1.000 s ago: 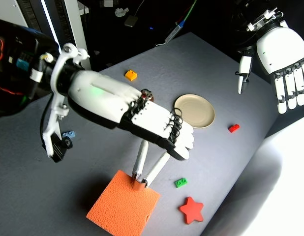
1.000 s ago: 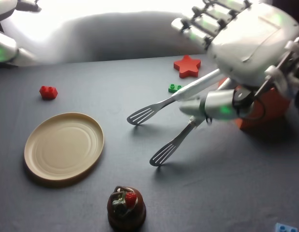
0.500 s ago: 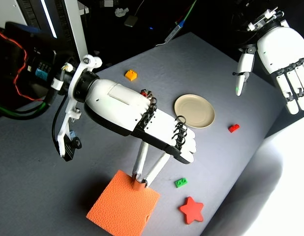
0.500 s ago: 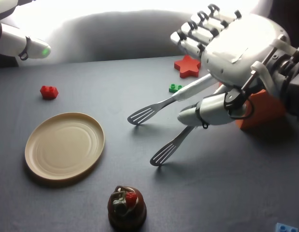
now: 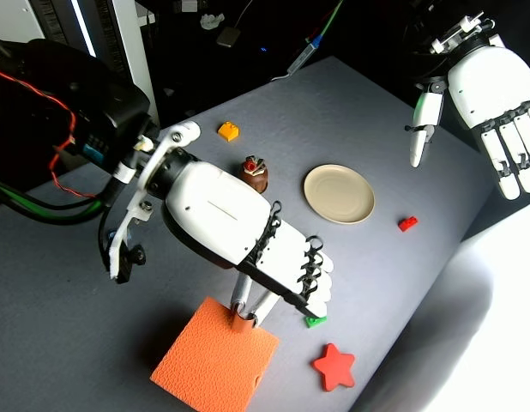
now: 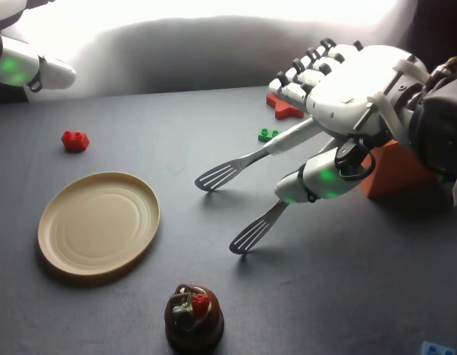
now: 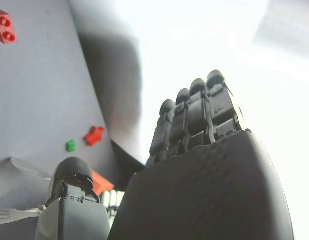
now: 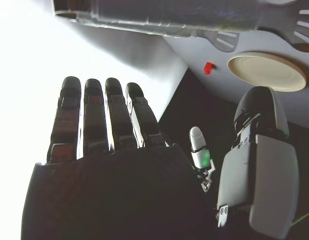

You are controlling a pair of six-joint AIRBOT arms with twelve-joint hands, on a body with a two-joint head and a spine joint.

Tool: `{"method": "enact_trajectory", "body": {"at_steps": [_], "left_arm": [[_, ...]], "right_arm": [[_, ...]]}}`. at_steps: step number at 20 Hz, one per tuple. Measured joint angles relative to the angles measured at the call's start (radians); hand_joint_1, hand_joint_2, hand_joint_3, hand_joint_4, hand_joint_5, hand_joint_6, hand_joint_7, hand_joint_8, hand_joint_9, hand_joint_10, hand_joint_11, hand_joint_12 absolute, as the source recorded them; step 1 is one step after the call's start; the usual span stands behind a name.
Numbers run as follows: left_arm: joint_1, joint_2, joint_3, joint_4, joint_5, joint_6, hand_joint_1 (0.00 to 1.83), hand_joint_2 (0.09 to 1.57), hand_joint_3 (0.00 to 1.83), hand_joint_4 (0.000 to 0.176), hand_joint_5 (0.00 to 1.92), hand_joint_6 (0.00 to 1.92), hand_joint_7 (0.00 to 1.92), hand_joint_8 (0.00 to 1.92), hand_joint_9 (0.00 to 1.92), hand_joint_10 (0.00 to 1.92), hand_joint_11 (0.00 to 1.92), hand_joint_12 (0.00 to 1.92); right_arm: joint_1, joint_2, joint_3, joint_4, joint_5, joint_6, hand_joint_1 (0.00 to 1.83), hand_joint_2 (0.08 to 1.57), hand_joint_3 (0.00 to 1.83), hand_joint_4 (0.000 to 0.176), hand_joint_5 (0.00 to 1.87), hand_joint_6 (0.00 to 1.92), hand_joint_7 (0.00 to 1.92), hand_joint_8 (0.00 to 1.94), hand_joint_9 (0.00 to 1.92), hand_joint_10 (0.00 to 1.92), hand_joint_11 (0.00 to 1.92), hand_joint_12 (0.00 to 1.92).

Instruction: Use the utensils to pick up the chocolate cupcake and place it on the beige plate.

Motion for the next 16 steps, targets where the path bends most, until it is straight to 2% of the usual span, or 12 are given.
{"method": "enact_trajectory", "body": {"at_steps": [3, 6, 9, 10, 11, 14, 15, 16], "left_arm": [[0.000, 0.000, 0.000, 0.000, -0.001, 0.000, 0.00, 1.11, 0.00, 0.000, 0.01, 0.00, 0.00, 0.00, 0.00, 0.00, 0.00, 0.00], [0.000, 0.000, 0.000, 0.001, 0.000, 0.000, 0.00, 1.11, 0.00, 0.000, 0.00, 0.00, 0.00, 0.00, 0.00, 0.00, 0.00, 0.00], [0.000, 0.000, 0.000, 0.002, -0.002, 0.000, 0.00, 1.11, 0.00, 0.000, 0.01, 0.00, 0.00, 0.00, 0.00, 0.00, 0.00, 0.00], [0.000, 0.000, 0.000, 0.002, -0.001, 0.000, 0.00, 1.11, 0.00, 0.000, 0.00, 0.00, 0.00, 0.00, 0.00, 0.00, 0.00, 0.00], [0.000, 0.000, 0.000, 0.002, -0.001, 0.000, 0.00, 1.12, 0.01, 0.000, 0.00, 0.00, 0.00, 0.00, 0.00, 0.00, 0.00, 0.00], [0.000, 0.000, 0.000, 0.002, -0.001, 0.000, 0.01, 1.12, 0.01, 0.000, 0.01, 0.00, 0.00, 0.00, 0.00, 0.00, 0.00, 0.00], [-0.003, 0.000, 0.000, 0.002, 0.000, 0.000, 0.02, 1.12, 0.00, 0.000, 0.01, 0.00, 0.00, 0.00, 0.00, 0.00, 0.00, 0.00], [-0.006, 0.000, 0.000, 0.002, -0.001, 0.000, 0.02, 1.12, 0.00, 0.000, 0.01, 0.00, 0.00, 0.00, 0.00, 0.00, 0.00, 0.00]], "right_arm": [[0.000, -0.013, 0.021, 0.074, -0.009, -0.043, 0.15, 0.94, 0.00, 0.000, 0.00, 0.00, 0.00, 0.00, 0.00, 0.00, 0.00, 0.04], [0.000, -0.023, 0.032, 0.069, -0.018, -0.044, 0.16, 0.94, 0.00, 0.000, 0.00, 0.00, 0.01, 0.00, 0.02, 0.01, 0.03, 0.05], [0.000, -0.037, 0.047, 0.078, -0.029, -0.044, 0.20, 0.92, 0.00, 0.000, 0.00, 0.00, 0.02, 0.00, 0.03, 0.00, 0.00, 0.20], [0.000, -0.041, 0.055, 0.096, -0.041, -0.045, 0.28, 0.90, 0.00, 0.000, 0.00, 0.00, 0.01, 0.00, 0.02, 0.00, 0.00, 0.20], [0.000, -0.041, 0.059, 0.110, -0.047, -0.048, 0.29, 0.90, 0.00, 0.000, 0.00, 0.00, 0.00, 0.00, 0.00, 0.00, 0.00, 0.13], [-0.001, -0.045, 0.069, 0.118, -0.052, -0.052, 0.42, 0.90, 0.00, 0.000, 0.00, 0.00, 0.00, 0.00, 0.00, 0.00, 0.00, 0.17], [-0.001, -0.049, 0.076, 0.118, -0.054, -0.052, 0.58, 0.92, 0.00, 0.000, 0.00, 0.00, 0.00, 0.00, 0.00, 0.00, 0.00, 0.10], [-0.001, -0.052, 0.082, 0.120, -0.057, -0.051, 0.62, 0.93, 0.01, 0.000, 0.00, 0.00, 0.00, 0.00, 0.00, 0.00, 0.00, 0.09]]}}
